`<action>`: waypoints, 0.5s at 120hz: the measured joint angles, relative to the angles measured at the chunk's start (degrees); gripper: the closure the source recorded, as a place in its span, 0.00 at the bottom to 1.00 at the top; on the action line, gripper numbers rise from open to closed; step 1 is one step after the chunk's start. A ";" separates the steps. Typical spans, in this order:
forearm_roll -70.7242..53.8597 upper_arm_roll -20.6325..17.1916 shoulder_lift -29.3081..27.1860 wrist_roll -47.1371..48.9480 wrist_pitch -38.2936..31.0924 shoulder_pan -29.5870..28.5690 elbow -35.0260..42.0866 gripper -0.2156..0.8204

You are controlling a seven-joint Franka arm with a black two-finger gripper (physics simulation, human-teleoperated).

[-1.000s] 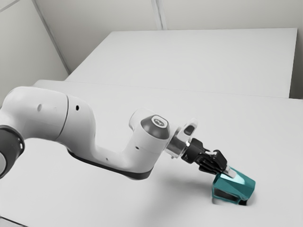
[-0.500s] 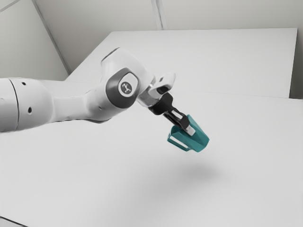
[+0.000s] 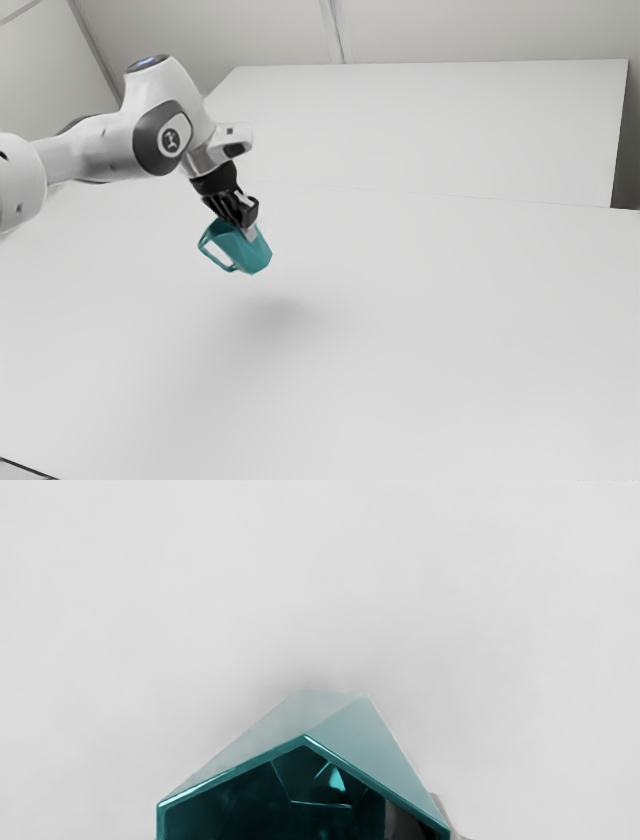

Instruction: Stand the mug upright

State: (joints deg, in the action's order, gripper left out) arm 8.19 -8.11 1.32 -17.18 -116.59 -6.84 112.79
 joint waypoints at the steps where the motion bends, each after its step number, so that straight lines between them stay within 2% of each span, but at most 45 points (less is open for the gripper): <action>1: -0.20 0.02 0.18 0.14 0.03 -0.30 -0.08 0.97; 13: -1.87 0.17 2.26 1.75 0.03 -0.53 -0.46 0.97; 27: -4.24 0.10 3.91 3.53 -0.18 8.14 -0.52 0.97; 33: -4.79 0.08 4.34 4.20 -0.34 10.08 -0.53 0.97; 60: -5.77 0.16 7.10 6.64 -1.82 7.78 -0.61 0.97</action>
State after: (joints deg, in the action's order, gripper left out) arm 2.43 -7.94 8.42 -10.55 -118.40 0.94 112.19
